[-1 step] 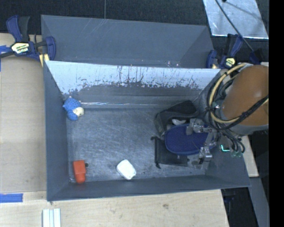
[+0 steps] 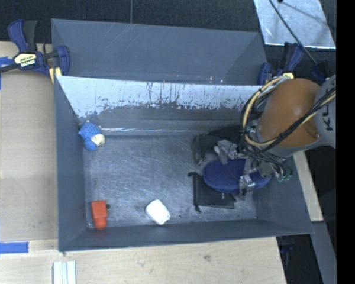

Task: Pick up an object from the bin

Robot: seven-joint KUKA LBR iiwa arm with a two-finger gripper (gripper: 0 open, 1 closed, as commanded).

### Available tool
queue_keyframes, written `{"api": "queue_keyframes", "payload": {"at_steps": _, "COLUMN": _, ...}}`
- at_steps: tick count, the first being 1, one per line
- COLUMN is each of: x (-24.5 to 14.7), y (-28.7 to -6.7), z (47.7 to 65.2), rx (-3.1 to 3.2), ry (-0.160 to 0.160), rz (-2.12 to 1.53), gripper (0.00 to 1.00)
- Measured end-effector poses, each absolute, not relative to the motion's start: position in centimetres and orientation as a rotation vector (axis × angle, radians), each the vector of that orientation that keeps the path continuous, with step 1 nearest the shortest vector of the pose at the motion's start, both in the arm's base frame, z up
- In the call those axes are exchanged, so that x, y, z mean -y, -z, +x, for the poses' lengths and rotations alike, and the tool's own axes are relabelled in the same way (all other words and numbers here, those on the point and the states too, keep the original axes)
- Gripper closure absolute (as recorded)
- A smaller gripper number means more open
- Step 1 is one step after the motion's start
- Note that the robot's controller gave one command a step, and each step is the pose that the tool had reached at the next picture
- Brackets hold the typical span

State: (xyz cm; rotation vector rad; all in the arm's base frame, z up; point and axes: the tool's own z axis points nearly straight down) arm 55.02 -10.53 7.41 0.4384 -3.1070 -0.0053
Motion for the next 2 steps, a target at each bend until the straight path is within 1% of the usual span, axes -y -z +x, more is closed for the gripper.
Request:
{"api": "queue_keyframes", "payload": {"at_steps": 1, "x": 10.6, "y": -7.6, "z": 55.4, "rx": 3.121, "ry": -0.001, "rz": 0.436, "gripper": 1.0}}
{"api": "queue_keyframes", "payload": {"at_steps": 2, "x": 13.0, "y": -25.5, "z": 58.9, "rx": 3.122, "ry": -0.008, "rz": 0.458, "gripper": 1.0}}
